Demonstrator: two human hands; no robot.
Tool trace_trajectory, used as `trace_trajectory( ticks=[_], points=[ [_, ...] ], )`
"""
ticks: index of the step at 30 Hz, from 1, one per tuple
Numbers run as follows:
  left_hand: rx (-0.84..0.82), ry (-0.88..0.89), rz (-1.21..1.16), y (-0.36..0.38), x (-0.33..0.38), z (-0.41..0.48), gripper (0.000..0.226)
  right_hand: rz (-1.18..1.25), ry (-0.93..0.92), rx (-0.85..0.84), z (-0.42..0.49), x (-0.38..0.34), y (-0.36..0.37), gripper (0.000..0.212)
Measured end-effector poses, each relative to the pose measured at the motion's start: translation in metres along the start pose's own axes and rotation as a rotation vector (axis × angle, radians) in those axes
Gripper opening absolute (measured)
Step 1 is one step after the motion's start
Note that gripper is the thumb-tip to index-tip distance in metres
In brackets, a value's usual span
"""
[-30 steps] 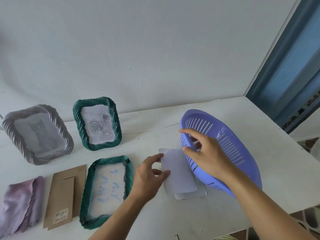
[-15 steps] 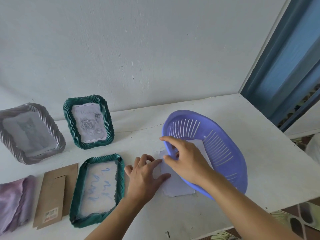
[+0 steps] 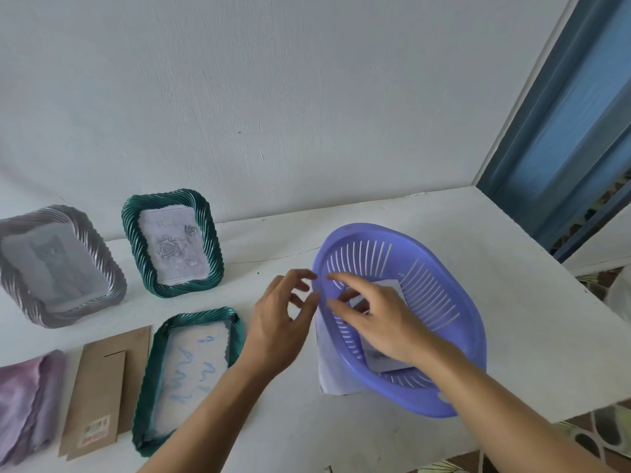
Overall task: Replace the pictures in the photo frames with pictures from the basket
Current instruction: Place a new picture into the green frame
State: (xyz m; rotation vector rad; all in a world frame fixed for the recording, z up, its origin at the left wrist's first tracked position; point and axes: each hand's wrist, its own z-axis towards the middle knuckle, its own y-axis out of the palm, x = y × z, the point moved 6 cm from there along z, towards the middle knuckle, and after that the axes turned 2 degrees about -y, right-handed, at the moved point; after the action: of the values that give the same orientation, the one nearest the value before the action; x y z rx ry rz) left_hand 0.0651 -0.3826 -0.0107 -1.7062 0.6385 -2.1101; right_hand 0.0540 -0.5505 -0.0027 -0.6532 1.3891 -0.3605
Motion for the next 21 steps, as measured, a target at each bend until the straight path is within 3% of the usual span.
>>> trace_trajectory(
  ticks=[6, 9, 14, 21],
  points=[
    [-0.013, 0.187, 0.346, 0.011, 0.016, 0.025, 0.035, -0.368, -0.008, 0.078, 0.013, 0.033, -0.049, 0.029],
    [-0.036, 0.318, 0.513, 0.021, 0.031, 0.038, 0.031, -0.517, 0.0, 0.032, 0.019, 0.046, -0.059, 0.031],
    [-0.091, 0.381, 0.699, 0.038, 0.04, 0.055, 0.031, -0.788, -0.063, -0.129, 0.024, 0.058, -0.048, 0.044],
    [-0.026, 0.238, 0.562, 0.028, 0.024, 0.051, 0.05, -0.88, -0.025, -0.193, 0.029, 0.066, -0.043, 0.044]
  ],
)
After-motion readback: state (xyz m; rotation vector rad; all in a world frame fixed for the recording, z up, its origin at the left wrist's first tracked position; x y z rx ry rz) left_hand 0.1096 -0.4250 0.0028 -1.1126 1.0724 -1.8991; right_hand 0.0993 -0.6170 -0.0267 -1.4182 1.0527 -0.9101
